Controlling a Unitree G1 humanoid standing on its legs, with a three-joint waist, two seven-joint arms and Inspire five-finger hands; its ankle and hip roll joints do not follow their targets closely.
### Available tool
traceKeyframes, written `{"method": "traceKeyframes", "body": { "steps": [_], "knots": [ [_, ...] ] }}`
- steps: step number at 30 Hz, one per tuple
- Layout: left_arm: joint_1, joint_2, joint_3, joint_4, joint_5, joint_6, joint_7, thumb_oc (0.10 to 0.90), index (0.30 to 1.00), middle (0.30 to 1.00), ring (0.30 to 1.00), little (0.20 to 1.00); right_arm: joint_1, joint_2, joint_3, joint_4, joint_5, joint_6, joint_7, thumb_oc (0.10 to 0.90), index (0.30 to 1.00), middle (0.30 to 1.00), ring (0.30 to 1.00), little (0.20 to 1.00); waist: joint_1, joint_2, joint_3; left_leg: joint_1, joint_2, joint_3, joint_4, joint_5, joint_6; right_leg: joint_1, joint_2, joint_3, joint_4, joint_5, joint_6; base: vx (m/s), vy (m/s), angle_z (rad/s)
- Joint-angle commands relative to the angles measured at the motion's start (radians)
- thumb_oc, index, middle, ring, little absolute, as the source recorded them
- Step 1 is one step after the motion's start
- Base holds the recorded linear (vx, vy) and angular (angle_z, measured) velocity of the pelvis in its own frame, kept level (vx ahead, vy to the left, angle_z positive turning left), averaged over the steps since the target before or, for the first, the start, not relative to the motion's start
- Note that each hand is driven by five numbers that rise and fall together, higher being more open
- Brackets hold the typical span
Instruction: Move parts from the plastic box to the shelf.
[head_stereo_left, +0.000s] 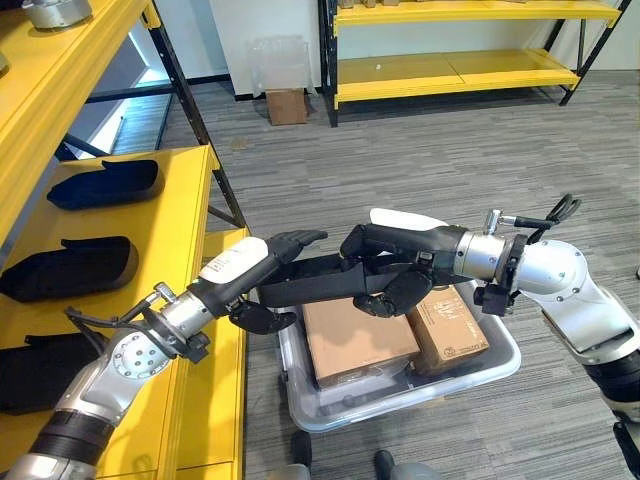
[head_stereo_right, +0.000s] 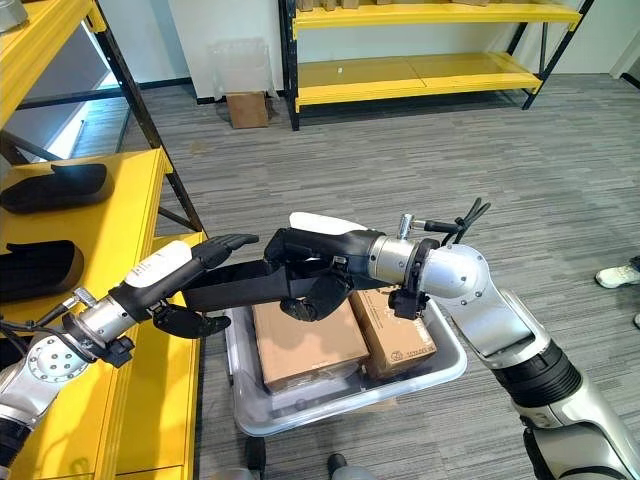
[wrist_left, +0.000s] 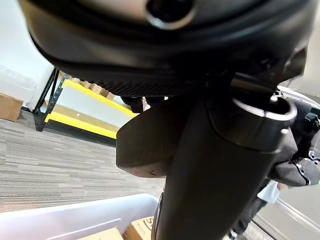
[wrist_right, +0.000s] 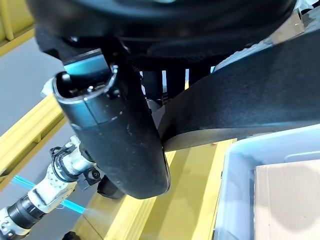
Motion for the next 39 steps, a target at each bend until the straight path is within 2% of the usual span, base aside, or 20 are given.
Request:
{"method": "traceKeyframes", "body": {
  "steps": [1, 7, 8, 17, 18, 19, 20, 21, 31, 39],
  "knots": [
    [-0.131, -0.061, -0.057, -0.013, -0.127, -0.055, 0.052, 0.9, 1.0, 1.0, 1.0, 1.0, -0.125, 0.118, 0.004, -0.059, 0.074, -0.143, -0.075, 0.4, 0.3, 0.3, 0.3, 0.3, 0.011, -0.002, -0.129, 0.013, 0.034, 0.034, 0.06, -0.147, -0.008, -0.043, -0.04, -0.109, 0.052, -0.027, 0.007, 0.0, 0.0, 0.0],
    [-0.105, -0.105, -0.055, -0.005, -0.202, -0.018, -0.031, 0.9, 1.0, 1.0, 1.0, 1.0, -0.124, 0.128, 0.005, -0.046, 0.061, -0.149, -0.079, 0.4, 0.3, 0.3, 0.3, 0.3, 0.018, -0.005, -0.131, 0.016, 0.033, 0.03, 0.059, -0.148, -0.007, -0.039, -0.039, -0.113, 0.048, -0.025, 0.007, 0.0, 0.0, 0.0],
    [-0.094, -0.115, -0.055, -0.009, -0.217, 0.004, -0.053, 0.9, 1.0, 1.0, 1.0, 1.0, -0.122, 0.126, 0.005, -0.043, 0.06, -0.154, -0.083, 0.4, 0.3, 0.3, 0.3, 0.3, 0.02, -0.006, -0.131, 0.017, 0.033, 0.029, 0.058, -0.148, -0.007, -0.037, -0.039, -0.116, 0.048, -0.026, 0.006, 0.0, 0.0, 0.0],
    [-0.088, -0.157, -0.082, 0.025, -0.2, 0.043, -0.036, 0.9, 1.0, 1.0, 1.0, 1.0, -0.128, 0.138, 0.003, -0.033, 0.052, -0.166, -0.083, 0.4, 0.3, 0.3, 0.3, 0.3, 0.016, -0.007, -0.135, 0.023, 0.032, 0.029, 0.058, -0.15, -0.006, -0.033, -0.039, -0.117, 0.048, -0.027, 0.005, 0.0, 0.0, 0.0],
    [-0.089, -0.161, -0.084, 0.027, -0.197, 0.045, -0.032, 0.7, 0.72, 0.72, 0.72, 0.72, -0.131, 0.138, 0.005, -0.033, 0.057, -0.165, -0.086, 0.4, 0.3, 0.3, 0.3, 0.3, 0.016, -0.007, -0.135, 0.024, 0.032, 0.029, 0.056, -0.149, -0.006, -0.033, -0.038, -0.117, 0.047, -0.026, 0.006, 0.0, 0.0, 0.0],
    [-0.086, -0.167, -0.088, 0.028, -0.184, 0.043, -0.015, 0.592, 0.569, 0.569, 0.569, 0.569, -0.13, 0.14, 0.004, -0.032, 0.056, -0.168, -0.088, 0.4, 0.3, 0.3, 0.3, 0.3, 0.016, -0.007, -0.136, 0.024, 0.032, 0.029, 0.056, -0.149, -0.007, -0.032, -0.039, -0.118, 0.047, -0.026, 0.006, 0.0, 0.0, 0.0],
    [-0.085, -0.168, -0.09, 0.029, -0.184, 0.042, -0.01, 0.42, 0.327, 0.327, 0.327, 0.327, -0.13, 0.14, 0.003, -0.031, 0.058, -0.17, -0.088, 0.4, 0.3, 0.3, 0.3, 0.3, 0.016, -0.007, -0.136, 0.024, 0.032, 0.029, 0.056, -0.149, -0.007, -0.031, -0.039, -0.118, 0.047, -0.026, 0.006, 0.0, 0.0, 0.0],
    [-0.082, -0.174, -0.091, 0.031, -0.197, 0.046, -0.009, 0.4, 0.3, 0.3, 0.3, 0.3, -0.13, 0.139, 0.0, -0.031, 0.065, -0.173, -0.091, 0.4, 0.3, 0.3, 0.3, 0.3, 0.016, -0.009, -0.138, 0.025, 0.032, 0.029, 0.055, -0.15, -0.006, -0.031, -0.039, -0.119, 0.045, -0.026, 0.006, 0.0, 0.0, 0.0],
    [-0.077, -0.24, -0.102, -0.003, -0.237, 0.045, 0.031, 0.4, 0.3, 0.3, 0.3, 0.3, -0.132, 0.163, -0.011, -0.027, 0.069, -0.185, -0.129, 0.4, 0.3, 0.3, 0.3, 0.3, 0.02, -0.017, -0.145, 0.029, 0.029, 0.024, 0.055, -0.155, -0.004, -0.025, -0.039, -0.124, 0.045, -0.027, 0.006, 0.0, 0.0, 0.0],
    [-0.07, -0.275, -0.096, -0.081, -0.305, 0.103, 0.026, 0.4, 0.3, 0.3, 0.3, 0.3, -0.123, 0.185, -0.023, -0.019, 0.075, -0.176, -0.173, 0.4, 0.3, 0.3, 0.3, 0.3, 0.028, -0.024, -0.148, 0.034, 0.024, 0.015, 0.05, -0.157, -0.002, -0.016, -0.041, -0.131, 0.038, -0.024, 0.008, 0.0, 0.0, 0.0]
  ]
}}
